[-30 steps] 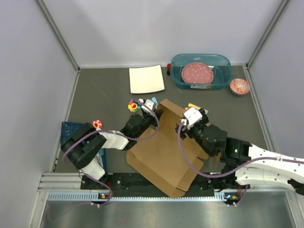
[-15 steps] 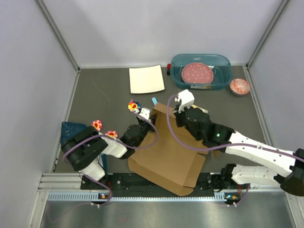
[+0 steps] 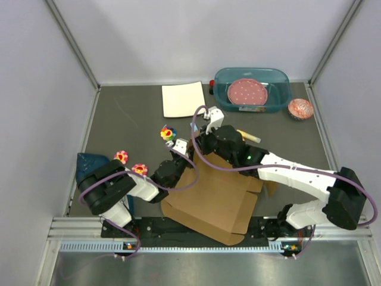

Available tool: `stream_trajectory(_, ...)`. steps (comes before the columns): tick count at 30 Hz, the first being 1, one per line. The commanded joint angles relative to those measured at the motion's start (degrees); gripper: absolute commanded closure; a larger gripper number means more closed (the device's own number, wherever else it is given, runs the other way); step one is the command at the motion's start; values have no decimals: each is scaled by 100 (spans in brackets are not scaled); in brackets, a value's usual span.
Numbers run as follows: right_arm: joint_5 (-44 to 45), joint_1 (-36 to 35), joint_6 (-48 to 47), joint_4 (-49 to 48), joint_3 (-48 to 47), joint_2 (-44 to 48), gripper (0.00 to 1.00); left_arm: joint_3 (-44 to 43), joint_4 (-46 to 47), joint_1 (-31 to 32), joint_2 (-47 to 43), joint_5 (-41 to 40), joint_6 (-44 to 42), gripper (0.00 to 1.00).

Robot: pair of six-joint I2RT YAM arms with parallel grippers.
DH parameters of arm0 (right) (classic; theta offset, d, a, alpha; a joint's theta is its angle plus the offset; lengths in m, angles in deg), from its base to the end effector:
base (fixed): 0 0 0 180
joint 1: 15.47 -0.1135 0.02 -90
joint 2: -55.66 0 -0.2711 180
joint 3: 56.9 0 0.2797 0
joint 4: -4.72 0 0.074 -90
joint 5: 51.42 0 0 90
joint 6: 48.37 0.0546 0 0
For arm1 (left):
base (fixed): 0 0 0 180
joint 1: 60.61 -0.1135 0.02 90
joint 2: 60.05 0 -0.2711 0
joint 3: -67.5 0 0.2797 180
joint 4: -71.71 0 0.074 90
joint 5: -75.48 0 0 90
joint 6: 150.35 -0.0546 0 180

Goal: Fold the paper box

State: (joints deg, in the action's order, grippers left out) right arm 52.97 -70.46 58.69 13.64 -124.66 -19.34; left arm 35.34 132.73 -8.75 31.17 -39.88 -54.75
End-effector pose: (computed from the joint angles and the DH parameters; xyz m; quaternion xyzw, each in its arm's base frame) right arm 0.2114 0.2782 0.3048 -0.1866 0.7746 0.2695 0.5409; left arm 0.1992 -0.2159 0.1489 0.1212 0.6855 -0.2035 0.6885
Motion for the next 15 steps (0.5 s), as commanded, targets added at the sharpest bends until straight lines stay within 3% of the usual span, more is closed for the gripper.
stream_trajectory(1, -508, 23, 201, -279, -26, -374, 100, 79, 60, 53, -131, -127, -77, 96)
stream_trajectory(7, -648, 198, 359, -233, 158, -498, 100, 26, -89, 97, -131, -109, -95, 92)
stream_trajectory(15, -552, 330, 430, -980, 185, 38, 100, 35, -133, 149, -184, -179, -244, 90)
